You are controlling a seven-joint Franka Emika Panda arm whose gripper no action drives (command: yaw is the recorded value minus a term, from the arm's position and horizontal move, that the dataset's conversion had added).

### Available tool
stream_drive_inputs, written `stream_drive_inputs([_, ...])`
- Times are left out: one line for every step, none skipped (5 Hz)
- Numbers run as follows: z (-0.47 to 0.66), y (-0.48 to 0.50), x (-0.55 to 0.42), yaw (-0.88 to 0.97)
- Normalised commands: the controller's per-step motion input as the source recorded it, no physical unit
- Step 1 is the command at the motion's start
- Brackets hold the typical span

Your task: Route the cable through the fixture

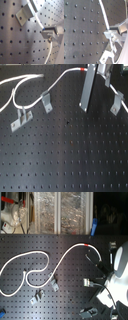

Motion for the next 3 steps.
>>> stream_drive_inputs([0.28,0.310,-0.322,-0.03])
stream_drive_inputs([0.36,0.203,-0.304,-0.35])
stream_drive_inputs([0.00,-0.007,-0.046,0.00])
